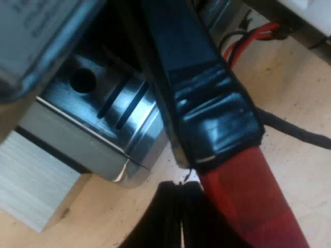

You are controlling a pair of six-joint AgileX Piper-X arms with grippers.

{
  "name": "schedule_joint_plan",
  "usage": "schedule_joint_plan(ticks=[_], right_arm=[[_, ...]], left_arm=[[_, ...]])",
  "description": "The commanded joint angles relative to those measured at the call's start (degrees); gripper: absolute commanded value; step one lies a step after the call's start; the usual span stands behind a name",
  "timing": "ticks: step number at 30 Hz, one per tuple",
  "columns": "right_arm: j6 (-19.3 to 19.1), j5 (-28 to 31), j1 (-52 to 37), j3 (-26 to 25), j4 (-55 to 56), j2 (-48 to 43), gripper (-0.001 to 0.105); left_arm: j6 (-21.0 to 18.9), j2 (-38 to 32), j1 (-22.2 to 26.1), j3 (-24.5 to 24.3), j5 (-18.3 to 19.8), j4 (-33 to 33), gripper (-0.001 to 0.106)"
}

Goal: Put the handle in the coffee machine

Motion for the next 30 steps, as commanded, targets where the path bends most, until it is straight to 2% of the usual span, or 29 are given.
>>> schedule_joint_plan(ticks=[1, 5, 8, 16, 21, 26, 30], right_arm=[[5.5, -5.1, 0.0, -2.6, 6.0, -7.2, 0.041], [9.2, -8.2, 0.0, -2.5, 14.2, -9.2, 0.041], [12.0, -9.5, 0.0, -1.1, 18.1, -10.7, 0.041], [12.4, -9.8, 0.4, 3.8, 22.8, -15.4, 0.041], [13.0, -10.3, 0.9, 7.2, 27.5, -19.7, 0.041], [13.2, -14.5, 1.0, 12.2, 33.3, -26.0, 0.041], [15.9, -17.8, 1.2, 15.6, 39.2, -30.9, 0.041]], left_arm=[[-3.1, -1.9, -2.8, 1.3, 6.4, -0.5, 0.000], [-7.9, -3.8, -3.2, 3.8, 6.3, -5.1, 0.000], [-9.1, -5.5, -3.2, 5.4, 6.3, -7.5, 0.000], [-10.4, -7.8, -3.2, 5.5, 6.6, -8.5, 0.000], [-12.5, -7.8, -3.2, 5.5, 9.0, -8.0, 0.000], [-12.9, -8.9, -3.2, 5.5, 9.4, -7.9, 0.000], [-13.1, -10.2, -3.2, 5.5, 9.4, -8.0, 0.000]])
